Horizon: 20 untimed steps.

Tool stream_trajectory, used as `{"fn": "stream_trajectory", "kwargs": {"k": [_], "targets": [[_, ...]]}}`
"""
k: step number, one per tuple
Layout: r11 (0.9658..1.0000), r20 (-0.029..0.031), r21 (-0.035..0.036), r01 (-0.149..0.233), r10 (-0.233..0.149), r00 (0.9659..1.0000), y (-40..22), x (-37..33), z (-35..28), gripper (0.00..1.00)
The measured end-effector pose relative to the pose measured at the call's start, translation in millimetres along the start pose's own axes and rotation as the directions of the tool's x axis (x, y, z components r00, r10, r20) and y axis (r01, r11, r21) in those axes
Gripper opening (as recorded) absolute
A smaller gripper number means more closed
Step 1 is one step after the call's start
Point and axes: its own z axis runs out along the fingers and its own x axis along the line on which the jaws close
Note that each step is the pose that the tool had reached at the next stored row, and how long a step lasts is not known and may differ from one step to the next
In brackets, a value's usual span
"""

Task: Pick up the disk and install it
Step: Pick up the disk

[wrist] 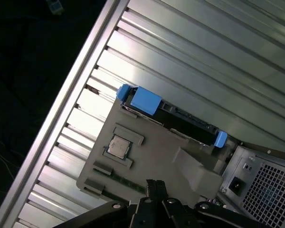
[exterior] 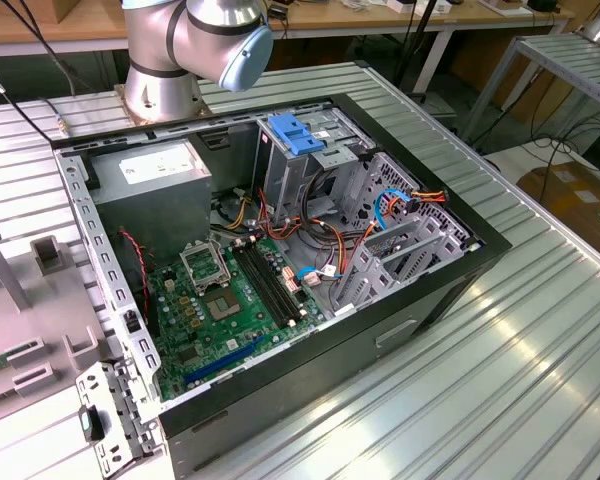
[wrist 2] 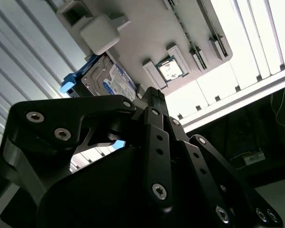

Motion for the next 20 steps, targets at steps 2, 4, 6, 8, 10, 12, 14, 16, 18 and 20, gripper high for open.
{"fn": "stream_trajectory", "kwargs": {"k": [2, 4, 6, 8, 10, 12, 14, 16, 18, 20], "targets": [[0.9999, 0.0004, -0.0004, 0.014, -0.014, 0.9999, 0.0, 0.0, 0.0, 0.11], [0.9997, 0.0007, -0.0007, 0.025, -0.025, 0.9997, 0.0, 0.0, 0.0, 0.11], [0.9993, 0.001, -0.0011, 0.038, -0.038, 0.9993, 0.0, 0.0, 0.0, 0.11], [0.9986, 0.0014, -0.0016, 0.052, -0.052, 0.9986, 0.0, 0.0, 0.0, 0.11], [0.9981, 0.0017, -0.0018, 0.061, -0.061, 0.9981, 0.0, 0.0, 0.0, 0.11], [0.9972, 0.0021, -0.0021, 0.075, -0.075, 0.9972, 0.0, 0.0, 0.0, 0.11], [0.996, 0.0025, -0.0025, 0.089, -0.089, 0.996, 0.0, 0.0, 0.0, 0.11], [0.9951, 0.0028, -0.0028, 0.099, -0.099, 0.9951, 0.0, 0.0, 0.0, 0.11], [0.9938, 0.0032, -0.0031, 0.111, -0.111, 0.9938, 0.0, 0.0, 0.0, 0.11], [0.9929, 0.0034, -0.0034, 0.119, -0.119, 0.9929, 0.0, 0.0, 0.0, 0.11]]}}
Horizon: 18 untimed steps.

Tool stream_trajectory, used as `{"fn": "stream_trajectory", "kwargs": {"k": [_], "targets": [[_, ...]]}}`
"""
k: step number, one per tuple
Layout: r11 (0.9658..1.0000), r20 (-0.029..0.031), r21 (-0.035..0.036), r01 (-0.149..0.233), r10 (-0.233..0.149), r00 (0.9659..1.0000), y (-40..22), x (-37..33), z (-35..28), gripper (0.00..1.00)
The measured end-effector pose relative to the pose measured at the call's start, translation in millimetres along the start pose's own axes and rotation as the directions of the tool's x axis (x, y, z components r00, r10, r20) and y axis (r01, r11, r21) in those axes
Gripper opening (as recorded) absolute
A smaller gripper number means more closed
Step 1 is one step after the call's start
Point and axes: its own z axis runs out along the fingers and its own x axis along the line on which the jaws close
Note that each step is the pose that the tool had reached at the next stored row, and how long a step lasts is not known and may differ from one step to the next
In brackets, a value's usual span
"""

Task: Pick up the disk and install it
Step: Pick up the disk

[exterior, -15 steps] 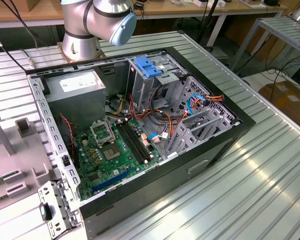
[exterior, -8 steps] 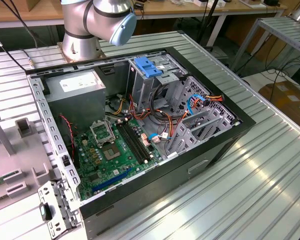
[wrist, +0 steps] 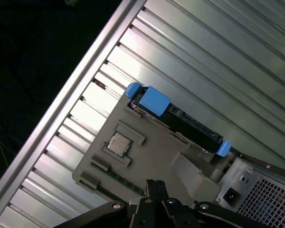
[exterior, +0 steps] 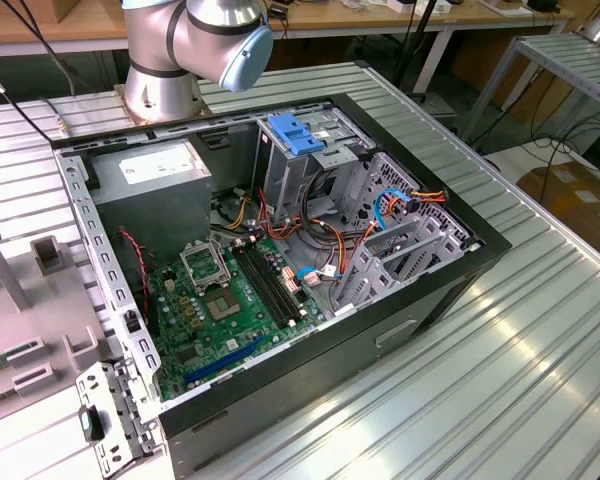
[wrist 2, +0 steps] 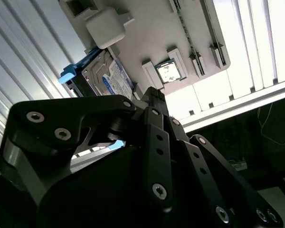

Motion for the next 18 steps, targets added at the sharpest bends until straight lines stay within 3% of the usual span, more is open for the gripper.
{"fn": "stream_trajectory", "kwargs": {"k": [9, 18], "targets": [[0.9986, 0.0014, -0.0015, 0.052, -0.052, 0.9986, 0.0, 0.0, 0.0, 0.11], [0.993, 0.0034, -0.0033, 0.118, -0.118, 0.993, 0.0, 0.0, 0.0, 0.11]]}}
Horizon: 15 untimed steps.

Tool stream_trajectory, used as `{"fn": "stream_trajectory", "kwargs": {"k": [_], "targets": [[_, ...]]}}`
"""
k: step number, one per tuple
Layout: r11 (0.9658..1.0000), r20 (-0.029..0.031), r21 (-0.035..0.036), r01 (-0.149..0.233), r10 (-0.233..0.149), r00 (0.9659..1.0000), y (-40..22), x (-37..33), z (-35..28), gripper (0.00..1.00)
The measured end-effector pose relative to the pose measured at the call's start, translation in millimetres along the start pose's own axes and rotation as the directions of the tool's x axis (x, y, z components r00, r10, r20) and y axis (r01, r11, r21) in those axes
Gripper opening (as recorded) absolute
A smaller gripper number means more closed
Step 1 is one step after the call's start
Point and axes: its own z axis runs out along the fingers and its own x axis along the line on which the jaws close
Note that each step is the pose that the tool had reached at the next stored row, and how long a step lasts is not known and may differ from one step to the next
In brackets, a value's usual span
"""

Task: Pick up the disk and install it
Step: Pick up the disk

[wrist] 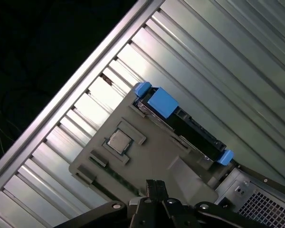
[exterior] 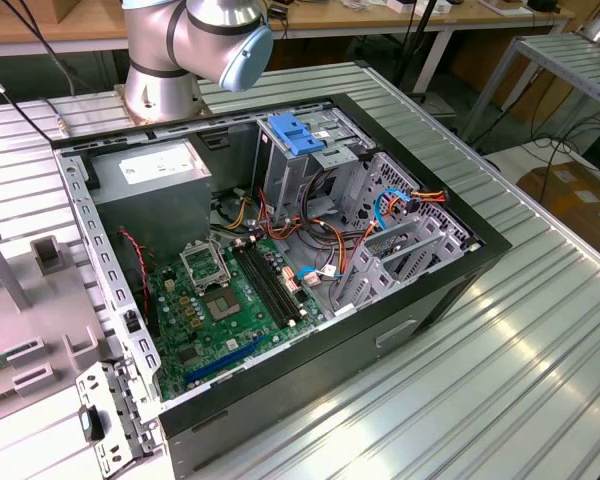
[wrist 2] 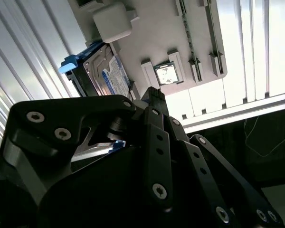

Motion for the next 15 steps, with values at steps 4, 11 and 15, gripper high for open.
{"fn": "stream_trajectory", "kwargs": {"k": [4, 11, 15], "targets": [[0.9997, 0.0007, -0.0008, 0.026, -0.026, 0.9997, 0.0, 0.0, 0.0, 0.11], [0.9972, 0.0021, -0.0021, 0.075, -0.075, 0.9972, 0.0, 0.0, 0.0, 0.11], [0.9948, 0.0029, -0.0029, 0.102, -0.102, 0.9948, 0.0, 0.0, 0.0, 0.11]]}}
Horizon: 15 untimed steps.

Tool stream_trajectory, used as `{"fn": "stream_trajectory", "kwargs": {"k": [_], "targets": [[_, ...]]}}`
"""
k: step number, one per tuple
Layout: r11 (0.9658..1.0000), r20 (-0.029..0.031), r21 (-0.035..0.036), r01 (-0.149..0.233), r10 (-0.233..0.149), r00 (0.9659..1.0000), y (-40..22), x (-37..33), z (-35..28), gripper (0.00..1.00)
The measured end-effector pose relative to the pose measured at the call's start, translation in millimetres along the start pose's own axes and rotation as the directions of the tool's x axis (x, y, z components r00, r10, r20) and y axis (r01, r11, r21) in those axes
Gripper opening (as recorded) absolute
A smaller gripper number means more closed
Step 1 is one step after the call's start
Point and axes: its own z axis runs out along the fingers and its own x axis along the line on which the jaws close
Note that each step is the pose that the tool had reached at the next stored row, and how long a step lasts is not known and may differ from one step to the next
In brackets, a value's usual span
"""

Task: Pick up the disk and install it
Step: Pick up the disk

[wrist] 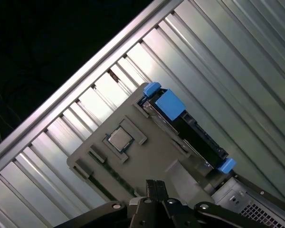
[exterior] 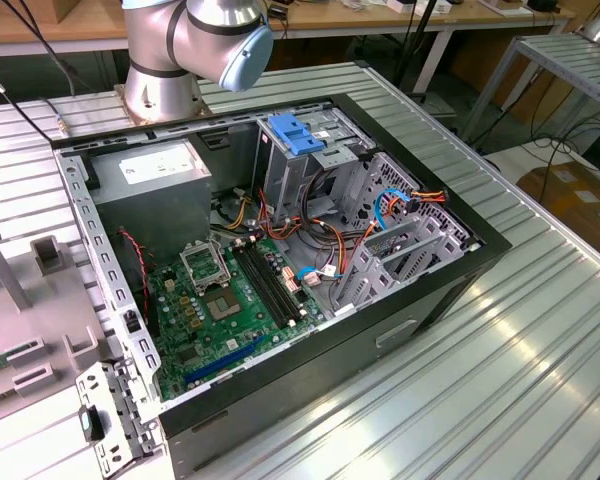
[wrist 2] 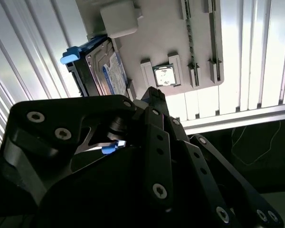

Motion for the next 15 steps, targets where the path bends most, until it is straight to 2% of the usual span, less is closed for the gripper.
{"fn": "stream_trajectory", "kwargs": {"k": [6, 10, 11, 13, 15], "targets": [[0.9991, 0.0011, -0.0013, 0.043, -0.043, 0.9991, 0.0, 0.0, 0.0, 0.11], [0.9969, 0.0022, -0.0022, 0.078, -0.078, 0.9969, 0.0, 0.0, 0.0, 0.11], [0.9961, 0.0025, -0.0025, 0.089, -0.089, 0.9961, 0.0, 0.0, 0.0, 0.11], [0.9919, 0.0037, -0.0036, 0.127, -0.127, 0.9919, 0.0, 0.0, 0.0, 0.11], [0.9887, 0.0043, -0.0042, 0.15, -0.15, 0.9887, 0.0, 0.0, 0.0, 0.11]]}}
